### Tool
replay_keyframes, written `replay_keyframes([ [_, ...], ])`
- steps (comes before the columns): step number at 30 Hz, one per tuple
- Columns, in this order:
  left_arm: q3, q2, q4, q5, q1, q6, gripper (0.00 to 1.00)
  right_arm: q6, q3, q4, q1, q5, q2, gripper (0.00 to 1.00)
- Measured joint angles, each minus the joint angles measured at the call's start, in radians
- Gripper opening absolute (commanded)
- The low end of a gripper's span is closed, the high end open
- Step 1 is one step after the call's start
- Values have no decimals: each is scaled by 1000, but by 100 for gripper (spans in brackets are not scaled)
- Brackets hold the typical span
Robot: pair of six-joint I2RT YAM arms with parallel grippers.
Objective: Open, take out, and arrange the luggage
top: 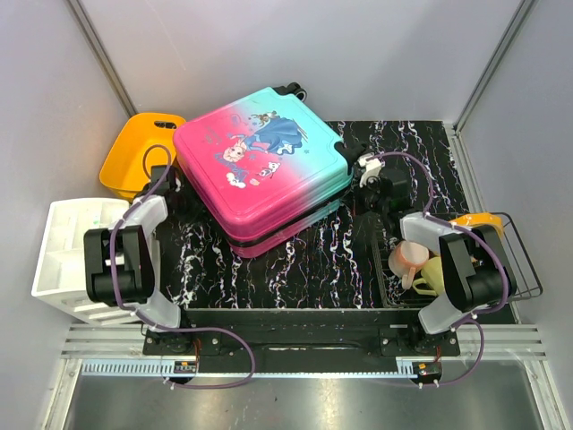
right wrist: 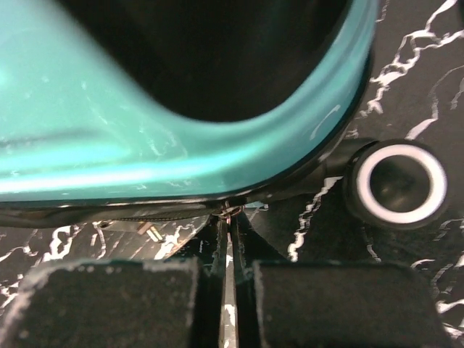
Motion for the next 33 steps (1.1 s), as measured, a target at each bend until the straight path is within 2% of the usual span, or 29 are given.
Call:
replay_keyframes([
  [6, 101, 67, -90, -10, 0, 66, 0, -167, 67, -108, -32, 25, -1, 0],
  [12, 153, 105, -137, -4, -2, 105, 0, -299, 93, -137, -109, -119, 13, 0],
  [18, 238, 167, -204, 18, -3, 162, 0, -349, 219, -134, -185, -266, 153, 0],
  [27, 394, 276, -332, 58, -5, 249, 0, -194, 410, -152, -254, -522, 348, 0],
  [33, 491, 344, -368, 71, 0, 304, 0, 77, 486, -51, -273, -641, 459, 0],
])
